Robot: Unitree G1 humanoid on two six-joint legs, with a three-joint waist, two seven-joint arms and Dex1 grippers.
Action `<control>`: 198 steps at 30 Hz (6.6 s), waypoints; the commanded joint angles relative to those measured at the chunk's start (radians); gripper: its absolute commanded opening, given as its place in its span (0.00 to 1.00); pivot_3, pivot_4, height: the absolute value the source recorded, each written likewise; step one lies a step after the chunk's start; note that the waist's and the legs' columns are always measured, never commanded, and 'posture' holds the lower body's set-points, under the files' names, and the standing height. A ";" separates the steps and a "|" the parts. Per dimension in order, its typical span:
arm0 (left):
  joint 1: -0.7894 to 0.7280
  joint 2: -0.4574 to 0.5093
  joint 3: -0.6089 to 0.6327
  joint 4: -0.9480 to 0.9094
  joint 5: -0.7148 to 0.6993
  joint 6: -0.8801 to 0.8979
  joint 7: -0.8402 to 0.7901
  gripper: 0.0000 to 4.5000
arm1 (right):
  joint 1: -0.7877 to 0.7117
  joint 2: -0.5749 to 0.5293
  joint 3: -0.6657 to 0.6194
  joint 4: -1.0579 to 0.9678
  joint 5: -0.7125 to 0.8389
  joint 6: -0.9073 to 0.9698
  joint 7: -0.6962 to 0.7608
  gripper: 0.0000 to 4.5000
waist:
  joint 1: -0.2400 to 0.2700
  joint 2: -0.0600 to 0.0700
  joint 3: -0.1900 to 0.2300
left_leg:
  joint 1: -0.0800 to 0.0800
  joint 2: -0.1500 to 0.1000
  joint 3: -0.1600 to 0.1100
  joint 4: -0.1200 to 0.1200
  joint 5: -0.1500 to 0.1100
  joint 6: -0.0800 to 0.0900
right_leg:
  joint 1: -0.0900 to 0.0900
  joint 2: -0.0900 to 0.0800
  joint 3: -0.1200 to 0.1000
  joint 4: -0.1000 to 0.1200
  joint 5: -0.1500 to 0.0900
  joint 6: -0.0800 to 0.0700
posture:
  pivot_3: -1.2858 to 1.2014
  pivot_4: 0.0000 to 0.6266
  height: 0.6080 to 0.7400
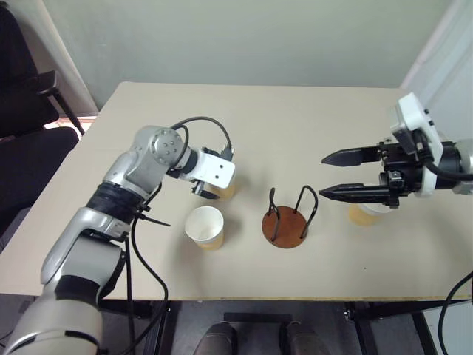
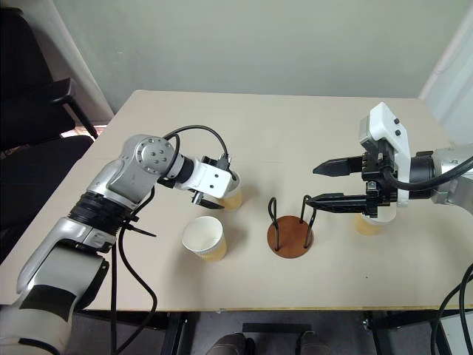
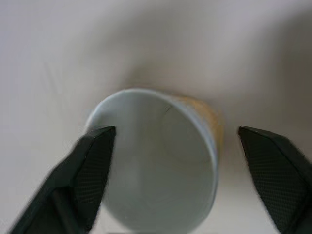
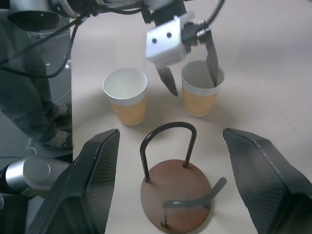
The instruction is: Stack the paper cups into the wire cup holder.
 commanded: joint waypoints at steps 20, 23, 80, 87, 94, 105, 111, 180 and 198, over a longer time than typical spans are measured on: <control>-0.099 0.041 0.068 0.044 -0.192 -0.067 -0.290 0.01 | -0.027 -0.076 -0.002 0.056 0.027 -0.030 0.154 0.78 | 0.001 0.000 0.000 | -0.001 0.000 0.001 0.001 0.000 0.000 | 0.000 0.000 0.000 0.000 0.000 0.000 | 0.52 0.24 1.00; -0.174 0.051 0.058 0.087 -0.215 -0.070 -0.310 0.01 | -0.031 -0.103 -0.007 0.076 0.019 -0.033 0.175 0.78 | 0.003 0.000 0.000 | -0.002 0.000 0.000 0.001 0.000 0.001 | 0.000 0.000 0.000 0.000 0.000 0.000 | 0.52 0.24 1.00; -0.622 -0.058 -0.675 0.070 -0.922 -0.145 -0.310 0.27 | 0.430 -0.258 -0.626 -0.163 0.191 0.136 -0.030 0.78 | 0.018 0.004 0.000 | -0.007 -0.002 0.006 0.016 -0.013 0.010 | 0.003 -0.001 0.002 -0.001 -0.003 0.015 | 0.52 0.24 1.00; -0.599 -0.154 -0.469 0.164 -0.920 -0.070 -0.310 0.83 | 0.483 -0.263 -0.618 -0.173 0.122 0.099 -0.023 0.78 | 0.020 0.004 0.000 | -0.007 -0.002 0.005 0.017 -0.013 0.010 | 0.004 -0.002 0.002 -0.001 -0.003 0.015 | 0.52 0.24 1.00; -0.531 -0.152 -0.213 0.200 -0.918 0.103 -0.310 0.99 | 0.592 -0.310 -0.498 -0.185 -0.063 0.018 -0.041 0.78 | 0.019 0.006 -0.001 | -0.004 -0.001 0.007 0.016 -0.013 0.010 | 0.004 -0.001 0.003 0.000 -0.004 0.015 | 0.52 0.24 1.00; -0.244 0.068 -0.017 -0.166 -0.955 0.439 -0.310 0.99 | 0.599 -0.440 -0.102 0.038 -0.429 -0.332 0.015 0.78 | 0.017 0.007 -0.001 | -0.002 -0.002 0.006 0.018 -0.012 0.010 | 0.006 0.000 0.003 0.000 -0.003 0.016 | 0.52 0.24 1.00; -0.136 0.123 0.050 -0.227 -0.880 0.466 -0.309 0.99 | 0.392 -0.368 0.128 0.168 -0.567 -0.446 0.065 0.78 | 0.016 0.007 -0.001 | 0.001 -0.001 0.005 0.018 -0.012 0.010 | 0.008 0.000 0.003 0.001 -0.003 0.016 | 0.52 0.24 1.00; -0.001 0.214 0.123 -0.372 -0.807 0.535 -0.310 1.00 | -0.490 0.003 0.636 0.076 -0.683 -0.541 0.562 0.01 | -0.009 0.004 -0.001 | 0.000 0.000 0.001 0.009 -0.009 0.008 | 0.005 -0.001 0.000 0.000 -0.007 0.003 | 0.52 0.24 1.00; 0.003 0.226 0.117 -0.381 -0.797 0.539 -0.310 1.00 | -0.438 0.085 0.602 0.078 -0.781 -0.503 0.532 0.51 | -0.010 0.004 -0.001 | 0.000 0.000 0.001 0.009 -0.009 0.008 | 0.005 -0.001 0.000 0.000 -0.007 0.003 | 0.52 0.24 1.00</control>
